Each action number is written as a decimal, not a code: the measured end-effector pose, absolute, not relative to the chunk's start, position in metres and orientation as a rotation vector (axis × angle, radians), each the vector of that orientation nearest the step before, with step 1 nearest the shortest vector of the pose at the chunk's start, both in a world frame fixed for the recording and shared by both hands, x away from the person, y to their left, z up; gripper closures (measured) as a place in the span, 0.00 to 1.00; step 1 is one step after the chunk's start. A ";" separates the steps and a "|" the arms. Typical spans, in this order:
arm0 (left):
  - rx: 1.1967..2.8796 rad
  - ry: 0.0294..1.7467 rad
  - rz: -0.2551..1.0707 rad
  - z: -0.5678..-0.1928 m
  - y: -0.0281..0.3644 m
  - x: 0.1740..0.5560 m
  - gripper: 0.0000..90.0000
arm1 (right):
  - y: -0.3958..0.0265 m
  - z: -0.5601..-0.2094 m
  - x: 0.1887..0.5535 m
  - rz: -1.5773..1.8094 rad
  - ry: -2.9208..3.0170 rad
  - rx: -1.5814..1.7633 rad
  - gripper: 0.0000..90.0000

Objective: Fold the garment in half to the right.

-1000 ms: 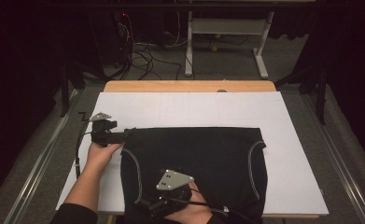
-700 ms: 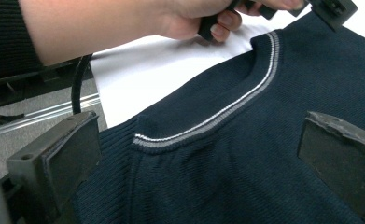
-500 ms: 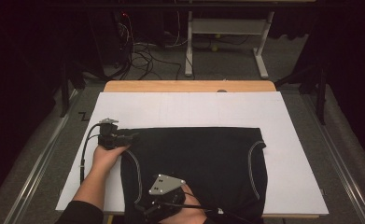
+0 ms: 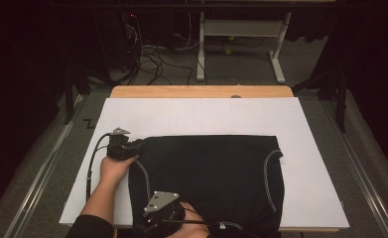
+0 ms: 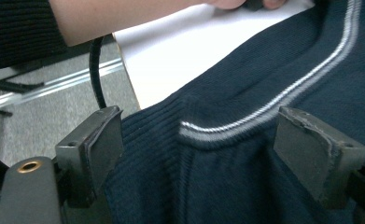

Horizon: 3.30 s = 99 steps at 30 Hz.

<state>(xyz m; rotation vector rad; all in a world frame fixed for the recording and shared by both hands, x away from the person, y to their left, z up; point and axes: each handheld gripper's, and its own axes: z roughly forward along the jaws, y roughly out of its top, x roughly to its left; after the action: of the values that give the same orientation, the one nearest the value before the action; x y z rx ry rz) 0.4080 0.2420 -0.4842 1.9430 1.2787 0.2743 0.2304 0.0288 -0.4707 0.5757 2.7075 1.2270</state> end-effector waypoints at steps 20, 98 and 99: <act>1.927 1.287 0.265 -0.485 0.243 0.406 0.73 | 0.066 -0.480 0.217 0.982 2.635 0.508 0.35; 1.707 1.392 0.329 -0.442 0.247 0.397 0.79 | 0.023 -0.414 0.232 1.280 2.483 0.388 0.89; 1.705 1.395 0.330 -0.442 0.250 0.397 0.79 | 0.027 -0.415 0.231 1.278 2.486 0.381 0.89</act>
<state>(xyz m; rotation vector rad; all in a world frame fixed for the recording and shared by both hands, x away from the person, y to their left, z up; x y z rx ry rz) 0.3967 0.2495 -0.4423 1.7054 1.3950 0.3297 0.2312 0.0271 -0.4148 0.3806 2.4859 1.2777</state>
